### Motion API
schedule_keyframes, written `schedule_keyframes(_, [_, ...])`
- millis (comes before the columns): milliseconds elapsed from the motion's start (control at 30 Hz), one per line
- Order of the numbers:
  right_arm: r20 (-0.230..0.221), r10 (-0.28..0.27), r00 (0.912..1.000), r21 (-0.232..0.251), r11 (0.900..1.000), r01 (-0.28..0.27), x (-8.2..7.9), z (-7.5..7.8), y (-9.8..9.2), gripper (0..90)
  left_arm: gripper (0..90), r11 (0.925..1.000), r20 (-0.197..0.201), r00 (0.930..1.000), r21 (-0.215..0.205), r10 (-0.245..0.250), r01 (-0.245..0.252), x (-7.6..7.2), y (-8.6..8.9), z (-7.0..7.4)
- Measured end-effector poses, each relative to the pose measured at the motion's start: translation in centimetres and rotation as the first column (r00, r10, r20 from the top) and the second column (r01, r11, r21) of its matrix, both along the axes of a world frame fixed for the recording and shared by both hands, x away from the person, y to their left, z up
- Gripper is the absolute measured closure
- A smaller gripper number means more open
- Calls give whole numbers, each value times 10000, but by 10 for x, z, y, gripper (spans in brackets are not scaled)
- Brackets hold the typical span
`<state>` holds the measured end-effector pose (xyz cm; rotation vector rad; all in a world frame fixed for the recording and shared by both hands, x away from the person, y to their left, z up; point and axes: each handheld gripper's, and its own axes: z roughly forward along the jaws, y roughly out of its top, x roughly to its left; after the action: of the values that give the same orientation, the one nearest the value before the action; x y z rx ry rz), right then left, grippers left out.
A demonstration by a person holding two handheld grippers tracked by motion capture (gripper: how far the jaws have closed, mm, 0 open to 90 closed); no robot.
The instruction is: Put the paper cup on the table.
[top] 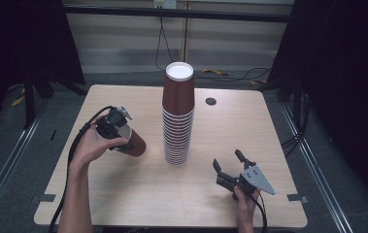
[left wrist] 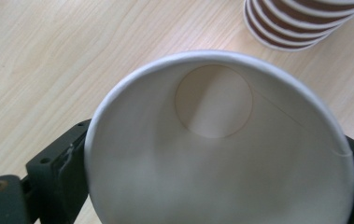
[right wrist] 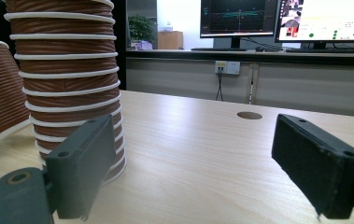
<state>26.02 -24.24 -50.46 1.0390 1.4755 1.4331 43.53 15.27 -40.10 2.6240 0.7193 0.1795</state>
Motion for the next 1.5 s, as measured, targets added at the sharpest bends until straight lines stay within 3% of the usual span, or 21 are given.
schedule_keyframes(133, [-10,-17,10000,-10,10000,17,0,0,0,137,59,9997,-114,9997,70,-235,235,0,-6,0])
schedule_keyframes(300, [4,0,10000,0,10000,0,0,0,0,137,51,9950,83,9995,960,-289,280,3,-18,-2])
schedule_keyframes(367, [16,-1,10000,0,10000,1,0,0,0,139,48,9965,-89,9994,765,-331,337,4,-22,-3])
schedule_keyframes(433, [26,37,10000,-4,10000,-37,0,0,0,139,46,9947,-64,9985,866,-542,545,6,-25,-5])
schedule_keyframes(500, [16,48,10000,-6,10000,-48,0,0,0,139,37,9949,-8,9990,902,-455,454,8,-26,-9])
schedule_keyframes(633, [27,39,10000,-3,10000,-39,0,0,0,139,37,9959,186,9986,766,-503,487,9,-29,-9])
schedule_keyframes(800, [14,32,10000,6,10000,-32,0,0,0,136,41,9994,355,9988,-35,-350,352,11,-28,-16])
schedule_keyframes(867, [24,34,10000,-1,10000,-34,0,0,0,136,41,9992,480,9981,-56,-393,397,11,-28,-18])
schedule_keyframes(967, [24,34,10000,-2,10000,-34,0,0,0,136,42,9994,607,9981,-334,-65,85,13,-30,-21])
schedule_keyframes(1133, [26,34,10000,-2,10000,-34,0,0,0,136,44,9987,608,9981,-499,-38,69,15,-33,-25])
schedule_keyframes(1167, [15,47,10000,-3,10000,-47,0,0,0,135,45,9971,645,9979,-752,-19,67,14,-33,-28])
schedule_keyframes(1333, [30,33,10000,-16,10000,-33,0,0,0,136,46,9958,597,9981,-893,-147,200,15,-31,-32])
schedule_keyframes(1367, [26,35,10000,-8,10000,-35,0,0,0,136,47,9943,626,9980,-1066,11,56,14,-32,-34])
schedule_keyframes(1500, [21,33,10000,-9,10000,-33,0,0,0,136,50,9950,585,9982,-980,-141,198,14,-30,-38])
